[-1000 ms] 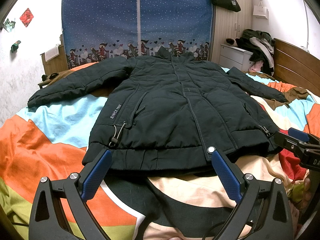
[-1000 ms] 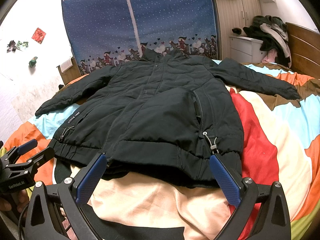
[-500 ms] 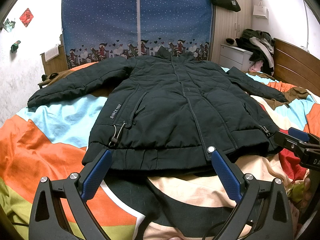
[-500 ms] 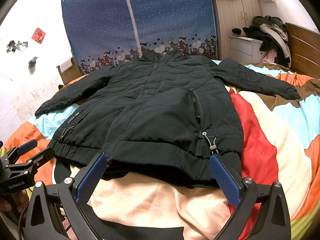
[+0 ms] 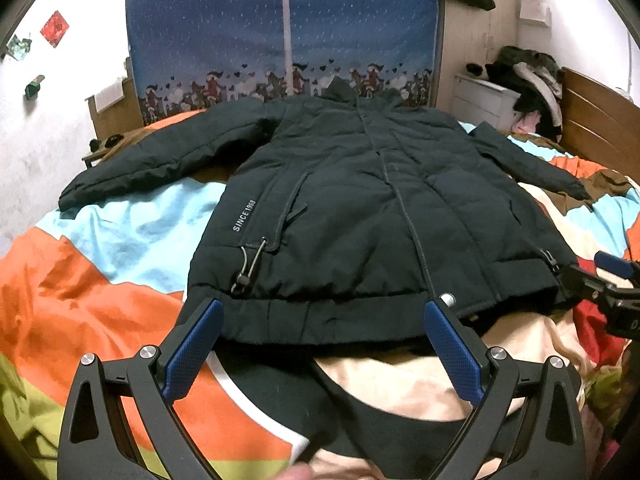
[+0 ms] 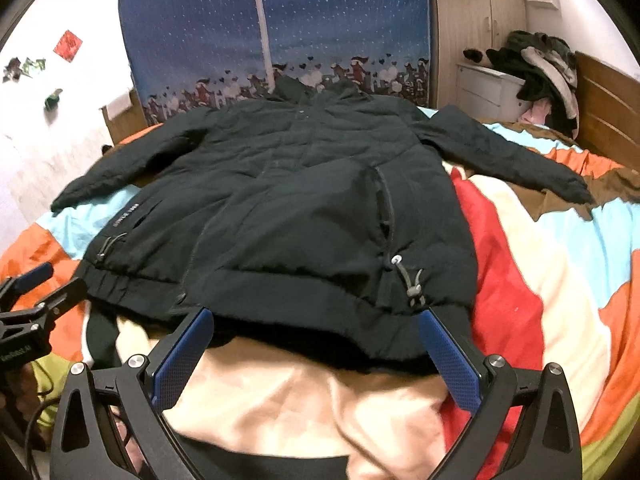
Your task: Fold large clothes
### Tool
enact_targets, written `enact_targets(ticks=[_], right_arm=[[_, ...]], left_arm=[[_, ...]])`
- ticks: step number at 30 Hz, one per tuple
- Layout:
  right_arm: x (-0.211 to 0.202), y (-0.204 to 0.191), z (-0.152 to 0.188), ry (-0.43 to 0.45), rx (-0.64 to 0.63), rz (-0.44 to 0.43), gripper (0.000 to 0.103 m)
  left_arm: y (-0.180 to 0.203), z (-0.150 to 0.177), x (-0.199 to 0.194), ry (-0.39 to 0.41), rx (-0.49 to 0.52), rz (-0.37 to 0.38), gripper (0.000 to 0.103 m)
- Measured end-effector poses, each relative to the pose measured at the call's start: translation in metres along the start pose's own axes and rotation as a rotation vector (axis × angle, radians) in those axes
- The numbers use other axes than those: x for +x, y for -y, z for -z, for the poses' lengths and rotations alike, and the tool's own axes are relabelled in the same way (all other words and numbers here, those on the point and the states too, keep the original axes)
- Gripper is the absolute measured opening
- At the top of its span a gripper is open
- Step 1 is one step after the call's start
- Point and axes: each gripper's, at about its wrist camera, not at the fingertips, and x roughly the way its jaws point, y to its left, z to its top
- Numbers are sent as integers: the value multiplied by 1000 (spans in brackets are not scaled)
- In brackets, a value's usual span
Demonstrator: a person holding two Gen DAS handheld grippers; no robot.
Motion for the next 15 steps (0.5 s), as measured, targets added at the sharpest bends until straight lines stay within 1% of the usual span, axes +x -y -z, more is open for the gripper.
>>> enact_targets(ticks=[2, 5, 7, 10, 15], right_arm=[[-1, 1, -12, 5, -6, 3, 103], [-6, -1, -39, 30, -42, 44, 103], [-11, -4, -56, 57, -79, 75, 103], [-18, -8, -82, 93, -144, 102, 103], [-21, -3, -120, 119, -204, 93, 103]], left_arm=[[-7, -15, 3, -27, -12, 21, 98], [-14, -42, 4, -36, -19, 35, 98], [-20, -66, 3, -31, -17, 30, 98], [-24, -99, 6, -50, -5, 17, 98], [-24, -145, 19, -85, 39, -8, 98]])
